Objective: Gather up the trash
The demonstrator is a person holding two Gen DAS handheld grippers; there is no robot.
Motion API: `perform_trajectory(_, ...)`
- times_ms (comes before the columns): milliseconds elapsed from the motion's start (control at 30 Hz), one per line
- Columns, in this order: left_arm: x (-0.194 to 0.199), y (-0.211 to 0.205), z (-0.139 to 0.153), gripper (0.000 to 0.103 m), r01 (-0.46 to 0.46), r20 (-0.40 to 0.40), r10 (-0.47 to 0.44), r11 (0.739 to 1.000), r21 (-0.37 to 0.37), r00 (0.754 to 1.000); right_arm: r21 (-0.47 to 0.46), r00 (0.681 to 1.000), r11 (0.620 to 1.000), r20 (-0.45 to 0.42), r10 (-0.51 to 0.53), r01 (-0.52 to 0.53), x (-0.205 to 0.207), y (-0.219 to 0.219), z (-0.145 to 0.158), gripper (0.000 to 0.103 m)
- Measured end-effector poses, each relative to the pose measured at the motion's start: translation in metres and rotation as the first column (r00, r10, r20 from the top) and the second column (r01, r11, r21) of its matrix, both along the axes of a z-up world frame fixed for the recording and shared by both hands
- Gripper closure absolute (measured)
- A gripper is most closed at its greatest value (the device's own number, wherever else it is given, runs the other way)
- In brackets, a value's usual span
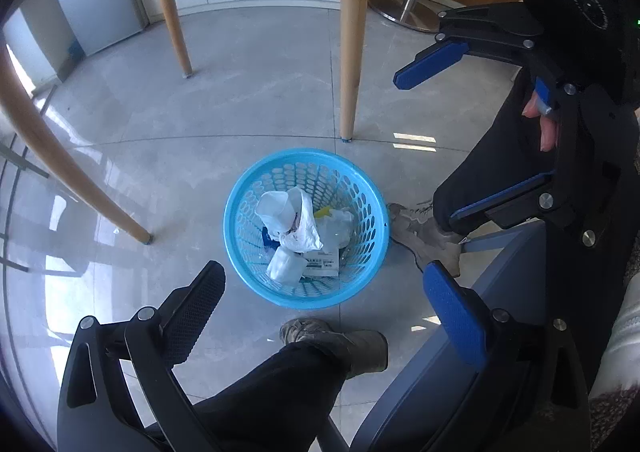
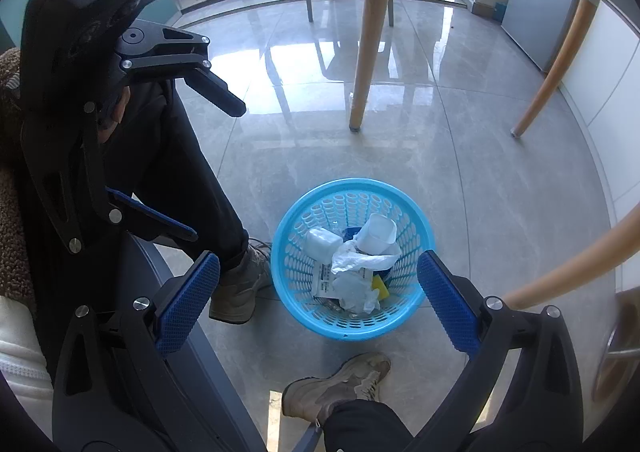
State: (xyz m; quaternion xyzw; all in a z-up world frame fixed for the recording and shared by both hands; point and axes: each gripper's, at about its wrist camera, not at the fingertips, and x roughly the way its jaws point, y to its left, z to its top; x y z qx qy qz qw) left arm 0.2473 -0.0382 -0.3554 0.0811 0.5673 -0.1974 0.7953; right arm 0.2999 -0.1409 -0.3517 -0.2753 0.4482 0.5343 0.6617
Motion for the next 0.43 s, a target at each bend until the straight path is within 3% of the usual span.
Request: perform_trajectory(433,0.0047,0.0018,-0.0077,0.006,-0.023,-0.049,0.024,1.0,0.02,0.998,0.001,1.0,1.0,0.0,0.0,0.0,0.0002,0.001,-0.0008,0.008)
